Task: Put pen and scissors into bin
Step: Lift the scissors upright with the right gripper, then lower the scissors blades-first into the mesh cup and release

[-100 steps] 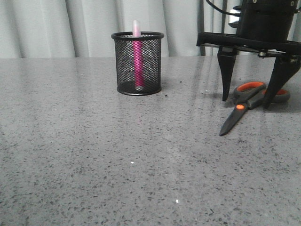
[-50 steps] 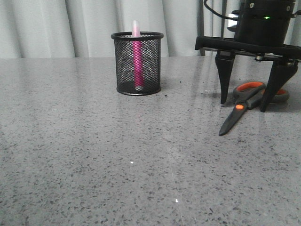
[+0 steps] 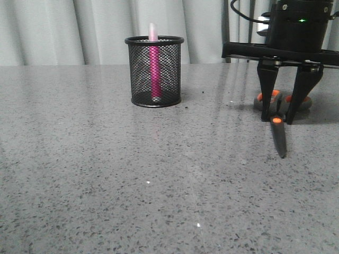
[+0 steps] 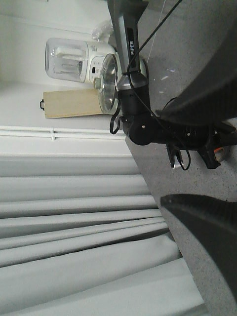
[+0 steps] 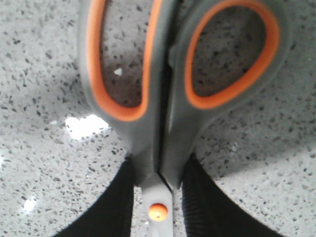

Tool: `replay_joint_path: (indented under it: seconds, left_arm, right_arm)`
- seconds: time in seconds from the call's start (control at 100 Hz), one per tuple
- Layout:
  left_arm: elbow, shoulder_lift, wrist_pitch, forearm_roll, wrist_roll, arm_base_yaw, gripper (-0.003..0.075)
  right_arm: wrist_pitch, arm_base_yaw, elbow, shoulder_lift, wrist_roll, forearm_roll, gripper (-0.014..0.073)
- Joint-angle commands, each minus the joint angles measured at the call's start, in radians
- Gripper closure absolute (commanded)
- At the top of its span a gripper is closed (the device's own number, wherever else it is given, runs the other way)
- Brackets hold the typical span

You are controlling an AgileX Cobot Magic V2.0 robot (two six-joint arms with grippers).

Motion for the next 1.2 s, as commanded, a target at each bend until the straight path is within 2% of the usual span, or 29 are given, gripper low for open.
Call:
replay_joint_path:
  seconds: [0.0, 0.19, 0.3, 0.49, 0.67, 0.75, 0.91, 1.19]
  left_arm:
    - [-0.023, 0.006, -0.063, -0.016, -0.002, -0.009, 0.0426]
    - [-0.023, 0.000, -0.062, -0.014, -0.002, -0.009, 0.0426]
    - [-0.023, -0.008, -0.062, -0.009, -0.002, -0.009, 0.0426]
    - [-0.023, -0.011, -0.070, 0.018, -0.002, -0.009, 0.0426]
    - [-0.023, -0.011, -0.072, 0.029, -0.002, -0.009, 0.0426]
    - [-0.023, -0.011, -0.068, 0.029, -0.002, -0.009, 0.0426]
    - [-0.023, -0.011, -0.066, 0.029, -0.002, -0.009, 0.0426]
    - [-0.023, -0.011, -0.066, 0.050, -0.002, -0.009, 0.0426]
  right_arm:
    - [-0.065, -0.003, -0.018, -0.024, -0.025, -0.058, 0.0669]
    - [-0.205, -0.001, -0.060, -0.145, -0.065, -0.163, 0.0669]
    - [-0.315, 0.005, -0.094, -0.228, -0.088, -0.169, 0.0669]
    - [-0.628, 0.088, -0.102, -0.301, -0.088, -0.188, 0.0668]
    - [-0.979, 0.212, -0.059, -0.280, -0.088, -0.381, 0.0650]
    - [-1.113, 0.241, -0.042, -0.258, -0.088, -0.421, 0.0644]
    - [-1.213, 0.249, -0.038, -0.200, -0.088, -0.430, 0.0641]
    - [-1.267, 0.249, -0.038, -0.127, -0.088, -0.590, 0.0641]
